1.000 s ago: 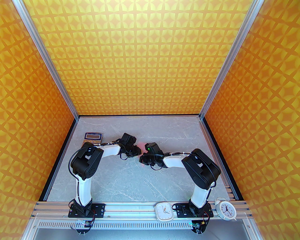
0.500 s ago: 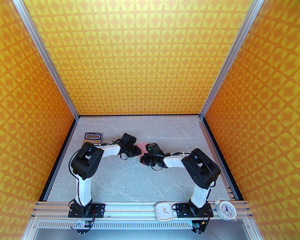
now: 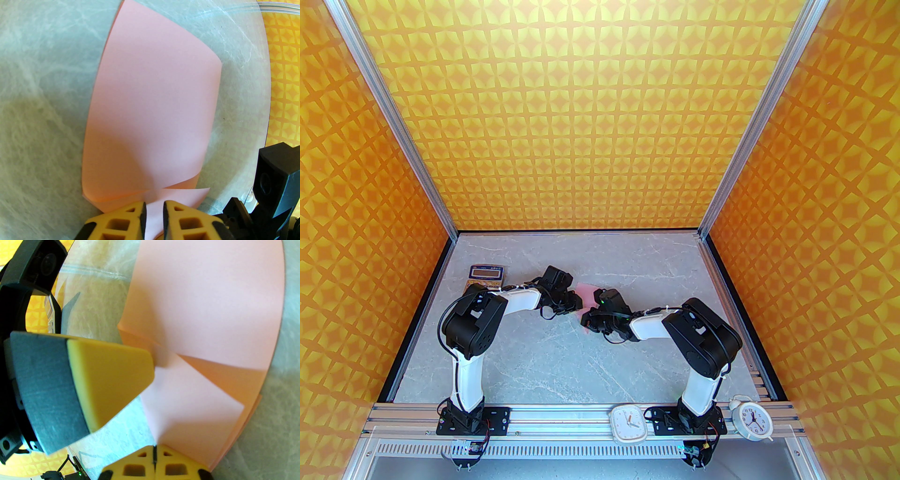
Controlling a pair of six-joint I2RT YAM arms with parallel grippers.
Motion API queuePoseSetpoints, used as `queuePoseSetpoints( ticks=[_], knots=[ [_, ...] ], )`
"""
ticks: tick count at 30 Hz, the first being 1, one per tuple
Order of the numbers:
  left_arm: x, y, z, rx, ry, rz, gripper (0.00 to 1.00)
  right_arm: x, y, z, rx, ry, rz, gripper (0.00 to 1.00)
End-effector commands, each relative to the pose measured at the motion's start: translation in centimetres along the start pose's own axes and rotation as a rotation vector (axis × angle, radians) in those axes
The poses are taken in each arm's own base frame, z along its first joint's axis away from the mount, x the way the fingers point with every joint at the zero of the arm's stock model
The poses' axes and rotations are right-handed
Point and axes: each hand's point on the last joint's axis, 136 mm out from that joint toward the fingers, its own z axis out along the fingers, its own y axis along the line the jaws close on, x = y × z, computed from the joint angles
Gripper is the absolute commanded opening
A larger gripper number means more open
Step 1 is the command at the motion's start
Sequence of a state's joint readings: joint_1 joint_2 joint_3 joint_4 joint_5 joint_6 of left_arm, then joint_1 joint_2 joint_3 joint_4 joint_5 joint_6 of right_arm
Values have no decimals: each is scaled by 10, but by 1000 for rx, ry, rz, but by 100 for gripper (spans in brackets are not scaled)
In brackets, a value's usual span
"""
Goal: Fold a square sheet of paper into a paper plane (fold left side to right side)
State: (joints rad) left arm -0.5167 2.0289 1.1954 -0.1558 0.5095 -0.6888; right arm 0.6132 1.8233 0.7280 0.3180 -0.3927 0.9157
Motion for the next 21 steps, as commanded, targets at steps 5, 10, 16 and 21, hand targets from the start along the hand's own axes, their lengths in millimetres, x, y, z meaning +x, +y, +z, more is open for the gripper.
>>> queuePoseSetpoints(
  ticks=[5,10,16,21],
  knots=[
    [-35,57,-1,-130,-74,-20,21,50,-67,-5,209,132,123,0],
    [-55,67,-9,-138,-101,-16,21,52,-69,-5,214,138,127,0],
    [-77,77,-16,-151,-119,-10,21,51,-68,-4,211,136,125,0],
    [-93,50,-43,-115,-175,9,22,49,-66,-3,211,135,119,0]
  ],
)
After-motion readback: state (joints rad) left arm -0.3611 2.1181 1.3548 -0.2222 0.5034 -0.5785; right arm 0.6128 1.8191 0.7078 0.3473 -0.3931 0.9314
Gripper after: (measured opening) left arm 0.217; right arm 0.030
